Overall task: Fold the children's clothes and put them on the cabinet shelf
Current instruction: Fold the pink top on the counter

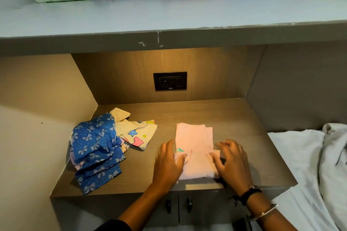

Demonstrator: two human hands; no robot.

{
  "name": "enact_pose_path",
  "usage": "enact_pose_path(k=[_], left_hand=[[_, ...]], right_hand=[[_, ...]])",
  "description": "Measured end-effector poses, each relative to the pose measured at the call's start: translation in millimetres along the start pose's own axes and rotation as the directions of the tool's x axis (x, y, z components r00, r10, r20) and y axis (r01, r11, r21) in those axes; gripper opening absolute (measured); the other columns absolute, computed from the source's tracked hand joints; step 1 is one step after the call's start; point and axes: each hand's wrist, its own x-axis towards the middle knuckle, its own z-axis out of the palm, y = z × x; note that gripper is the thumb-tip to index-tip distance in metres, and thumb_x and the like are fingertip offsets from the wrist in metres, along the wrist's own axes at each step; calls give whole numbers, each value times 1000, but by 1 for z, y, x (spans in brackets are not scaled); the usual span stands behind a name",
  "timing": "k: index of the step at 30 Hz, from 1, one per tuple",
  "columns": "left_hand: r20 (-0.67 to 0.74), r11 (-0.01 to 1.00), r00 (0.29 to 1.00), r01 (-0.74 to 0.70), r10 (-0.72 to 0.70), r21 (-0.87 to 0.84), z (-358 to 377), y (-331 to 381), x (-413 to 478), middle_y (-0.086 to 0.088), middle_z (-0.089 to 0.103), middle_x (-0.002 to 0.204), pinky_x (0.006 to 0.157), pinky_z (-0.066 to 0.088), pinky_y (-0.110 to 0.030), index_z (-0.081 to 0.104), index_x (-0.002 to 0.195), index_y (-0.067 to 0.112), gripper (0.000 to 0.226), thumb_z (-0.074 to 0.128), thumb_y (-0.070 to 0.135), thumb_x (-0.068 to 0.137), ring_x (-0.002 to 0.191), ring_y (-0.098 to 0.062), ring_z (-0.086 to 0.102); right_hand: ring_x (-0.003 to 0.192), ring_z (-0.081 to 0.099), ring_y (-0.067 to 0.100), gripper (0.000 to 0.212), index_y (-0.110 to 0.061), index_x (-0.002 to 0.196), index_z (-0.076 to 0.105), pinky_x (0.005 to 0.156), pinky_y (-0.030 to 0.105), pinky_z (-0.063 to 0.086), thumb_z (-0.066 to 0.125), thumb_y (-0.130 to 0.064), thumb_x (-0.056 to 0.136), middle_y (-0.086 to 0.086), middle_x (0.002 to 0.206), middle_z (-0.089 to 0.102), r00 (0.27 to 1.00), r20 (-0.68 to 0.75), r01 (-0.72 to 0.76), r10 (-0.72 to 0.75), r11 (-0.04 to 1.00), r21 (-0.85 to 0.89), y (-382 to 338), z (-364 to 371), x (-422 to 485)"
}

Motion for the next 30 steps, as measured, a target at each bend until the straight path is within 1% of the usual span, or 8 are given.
enact_pose_path(k=[2,4,8,14,17,24,27,30], left_hand=[[0,894,912,-401,410,200,-5,-6,-9,-1,44,147,107,34,-39,41,140,24,61,59,50,87,134,-21,41],[313,672,734,-678,603,298,-12,-14,-9,-3,31,157,117,15,-48,36,145,24,69,48,61,88,146,-22,21],[736,604,590,-733,333,314,-18,-24,0,1,2,163,119,-6,-40,12,154,25,87,33,74,85,150,-19,-2],[750,581,553,-763,363,282,-23,-34,10,5,-2,163,112,-17,-35,8,154,30,82,36,71,89,143,-8,-15],[744,570,550,-772,379,281,-21,-35,10,3,1,163,114,-12,-36,10,153,30,79,32,71,90,149,-15,-4],[532,721,655,-683,537,113,-18,-32,-15,3,61,132,103,37,-25,55,131,26,43,54,43,92,118,-9,52],[438,931,822,-330,365,-156,-20,-23,-16,3,72,100,77,51,-19,65,111,24,22,58,33,93,86,-2,62],[472,925,876,92,102,-369,-23,-9,0,-1,73,94,72,58,-24,61,97,17,7,64,22,92,82,-8,71]], right_hand=[[125,47,24,44,-26,120,55,104,45,36,56,-51,84,4,133,55,970,-1,244,-244,968,-61,-1,-6,-11],[135,41,22,55,-29,130,50,111,49,27,47,-62,85,0,144,48,887,198,451,-418,876,-170,6,-3,-21],[135,44,16,61,-30,140,42,112,43,20,41,-63,88,-5,146,47,828,408,487,-385,854,-181,27,11,-25],[108,65,12,45,-26,116,63,97,40,51,74,-39,74,-3,119,69,795,362,577,-486,790,-206,28,11,-26],[90,67,12,20,-28,96,65,89,32,54,67,-34,77,-6,100,72,791,340,581,-509,799,-156,23,4,-20],[72,59,10,19,-25,80,63,63,26,51,49,-36,75,-8,79,66,901,395,52,-182,947,317,10,-12,-14],[72,60,10,14,-17,83,63,67,27,50,53,-25,77,2,80,65,917,394,-158,-60,853,498,10,-11,-13],[70,56,6,14,-9,89,62,68,21,46,52,0,89,12,85,64,914,403,-282,42,782,556,7,-6,-10]])
